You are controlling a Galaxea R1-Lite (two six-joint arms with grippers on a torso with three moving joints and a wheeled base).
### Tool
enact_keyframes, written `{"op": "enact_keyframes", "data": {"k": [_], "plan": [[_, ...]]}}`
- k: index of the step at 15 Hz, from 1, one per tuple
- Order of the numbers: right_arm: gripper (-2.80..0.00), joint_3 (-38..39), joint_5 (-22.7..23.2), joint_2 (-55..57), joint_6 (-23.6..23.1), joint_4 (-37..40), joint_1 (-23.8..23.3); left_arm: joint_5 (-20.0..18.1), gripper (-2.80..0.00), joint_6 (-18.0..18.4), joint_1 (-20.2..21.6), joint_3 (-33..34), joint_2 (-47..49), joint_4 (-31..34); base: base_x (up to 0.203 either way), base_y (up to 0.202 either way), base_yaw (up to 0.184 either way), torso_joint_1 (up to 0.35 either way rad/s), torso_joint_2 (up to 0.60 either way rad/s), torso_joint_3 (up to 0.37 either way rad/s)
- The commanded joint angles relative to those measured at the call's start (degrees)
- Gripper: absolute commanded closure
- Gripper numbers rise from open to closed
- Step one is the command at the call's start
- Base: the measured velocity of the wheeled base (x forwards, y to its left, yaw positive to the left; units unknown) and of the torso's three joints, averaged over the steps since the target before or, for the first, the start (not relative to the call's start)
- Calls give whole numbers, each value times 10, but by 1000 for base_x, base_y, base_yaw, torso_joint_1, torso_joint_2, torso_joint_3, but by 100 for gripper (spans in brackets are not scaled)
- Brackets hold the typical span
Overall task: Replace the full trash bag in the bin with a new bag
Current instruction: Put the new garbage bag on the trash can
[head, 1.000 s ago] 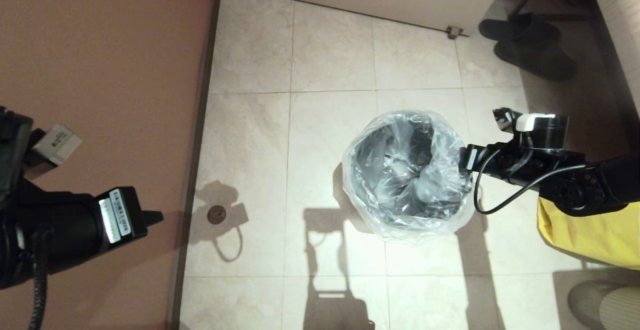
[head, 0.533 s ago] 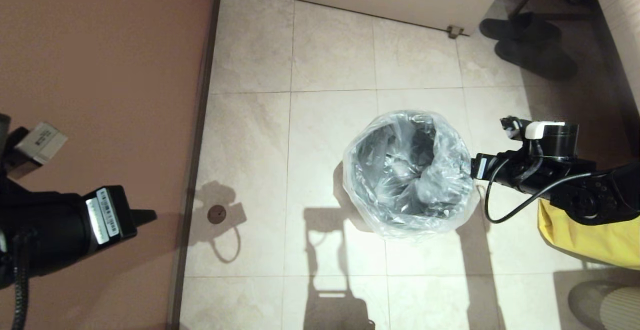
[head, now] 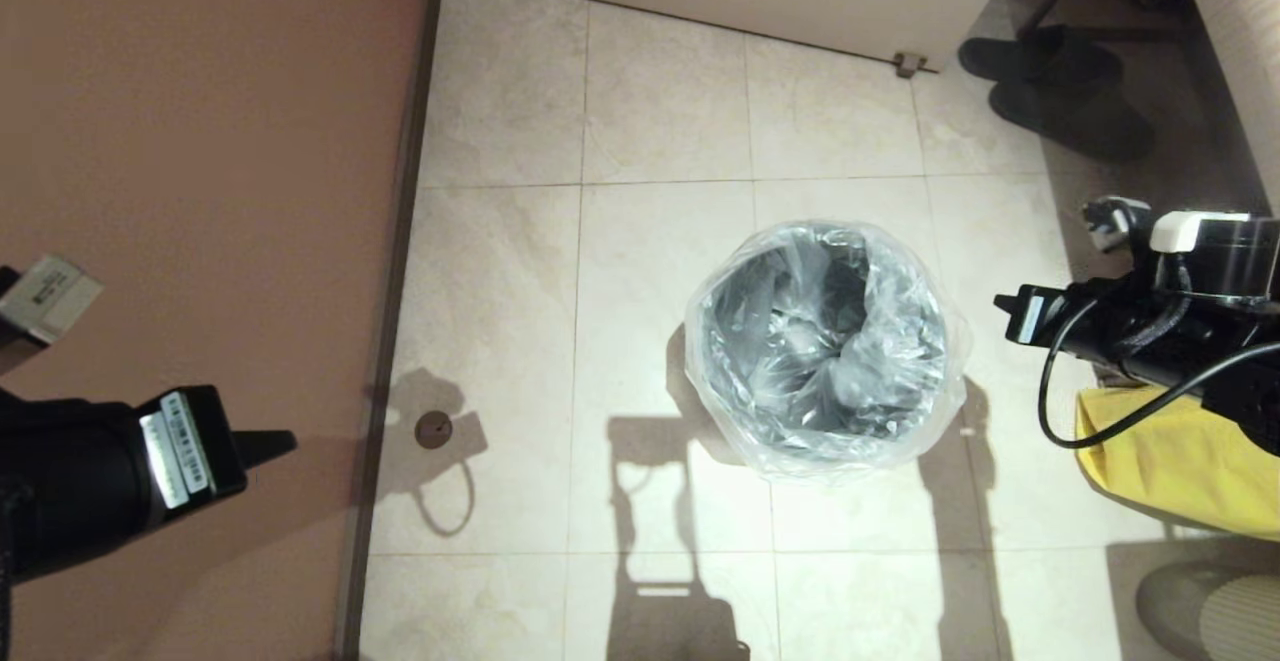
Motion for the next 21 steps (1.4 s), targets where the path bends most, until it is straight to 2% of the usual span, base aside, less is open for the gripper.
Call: {"op": "enact_keyframes", "data": {"k": [1,4,7,9,12,14,17,19,21], "plan": [[0,-7,5,-50,3,33,16,1,0,-2,0,-2,-2,1,0,0,0,0,0,0],[0,-51,8,-68,13,91,84,1,0,1,0,-1,1,-22,0,0,0,0,0,0],[0,-106,6,-37,14,129,165,1,0,10,-1,-1,2,-24,0,0,0,0,0,0],[0,-124,3,0,9,142,191,3,0,21,-1,5,2,-24,0,0,0,0,0,0],[0,-124,-4,72,-30,174,206,4,0,20,0,17,3,-26,0,0,0,0,0,0],[0,-125,-10,131,-37,146,214,4,0,20,0,21,2,-27,0,0,0,0,0,0],[0,-146,-10,228,-39,57,233,3,0,20,0,46,9,-54,0,0,0,0,0,0],[0,-189,-2,280,-39,9,243,4,0,23,0,59,16,-94,0,0,0,0,0,0],[0,-251,4,306,-37,-4,250,3,0,26,0,62,23,-101,0,0,0,0,0,0]]}}
